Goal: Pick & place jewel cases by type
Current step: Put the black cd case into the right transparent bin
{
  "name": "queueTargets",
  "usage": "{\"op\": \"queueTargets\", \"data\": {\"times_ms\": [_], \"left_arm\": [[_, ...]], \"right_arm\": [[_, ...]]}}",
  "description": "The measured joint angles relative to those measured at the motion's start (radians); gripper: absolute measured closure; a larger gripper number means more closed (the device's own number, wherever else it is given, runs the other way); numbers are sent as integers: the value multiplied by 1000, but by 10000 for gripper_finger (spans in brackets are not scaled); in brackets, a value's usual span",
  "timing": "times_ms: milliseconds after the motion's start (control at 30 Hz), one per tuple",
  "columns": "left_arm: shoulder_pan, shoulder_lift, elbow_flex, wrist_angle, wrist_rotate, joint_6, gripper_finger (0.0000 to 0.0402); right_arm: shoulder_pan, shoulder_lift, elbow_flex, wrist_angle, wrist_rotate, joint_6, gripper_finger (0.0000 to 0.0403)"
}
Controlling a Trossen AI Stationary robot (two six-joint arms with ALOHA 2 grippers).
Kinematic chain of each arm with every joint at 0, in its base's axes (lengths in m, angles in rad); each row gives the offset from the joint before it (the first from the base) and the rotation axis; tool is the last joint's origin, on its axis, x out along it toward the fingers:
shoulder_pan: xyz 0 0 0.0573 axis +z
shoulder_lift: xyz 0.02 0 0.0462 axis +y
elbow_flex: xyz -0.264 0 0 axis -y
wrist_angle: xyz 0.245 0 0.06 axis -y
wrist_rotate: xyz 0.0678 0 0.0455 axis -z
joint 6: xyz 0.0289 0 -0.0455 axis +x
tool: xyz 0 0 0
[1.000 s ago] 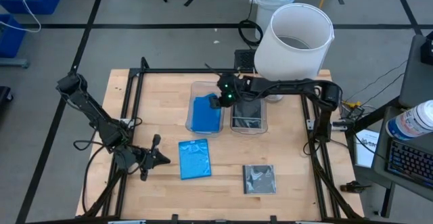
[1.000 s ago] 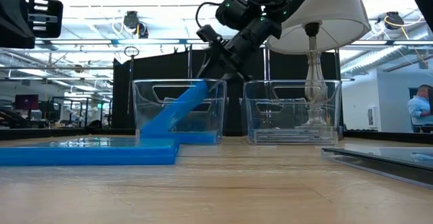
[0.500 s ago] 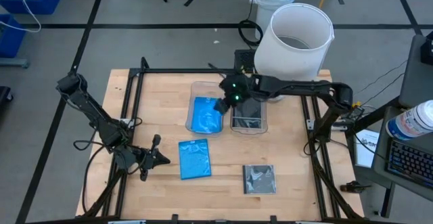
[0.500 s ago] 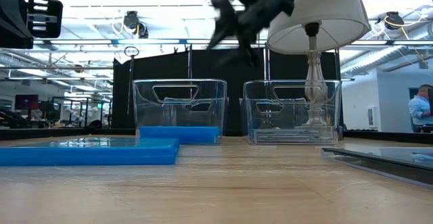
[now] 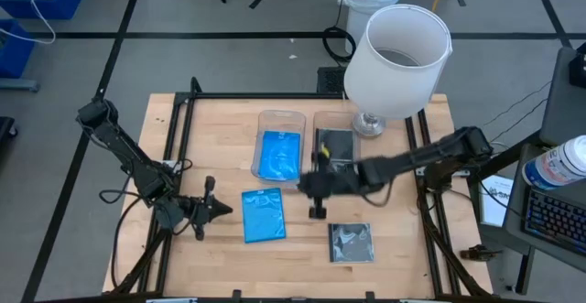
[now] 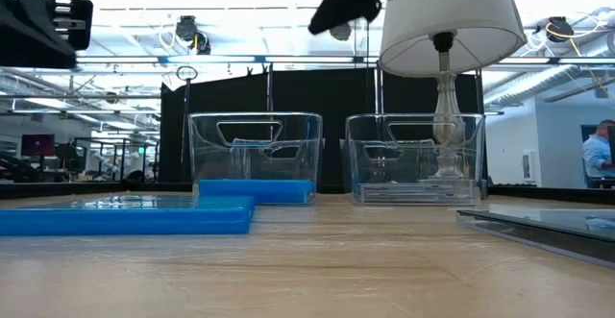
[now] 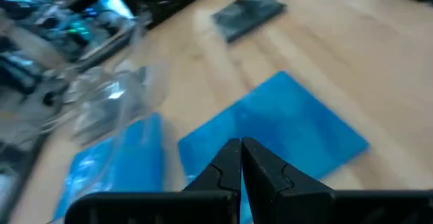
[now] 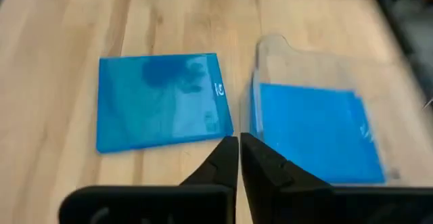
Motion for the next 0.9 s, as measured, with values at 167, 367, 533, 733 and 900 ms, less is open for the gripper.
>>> {"op": "queueTargets", "data": {"times_ms": [167, 367, 533, 733, 900], "left_arm": [[14, 0, 0, 10, -35, 34, 380], [82, 0, 0, 136, -18, 87, 380], [136, 0, 0, 185, 40, 19, 380], [124, 40, 0, 155, 86, -80, 380], [62, 111, 0, 183, 55, -36, 380]], "right_arm": [[88, -1, -134, 324, 98, -167, 401], [129, 4, -397, 866, 99, -320, 402], [149, 3, -605, 1241, 111, -316, 402], [229, -7, -755, 1409, 248, -278, 402], [301, -62, -821, 1442, 308, -256, 403]]}}
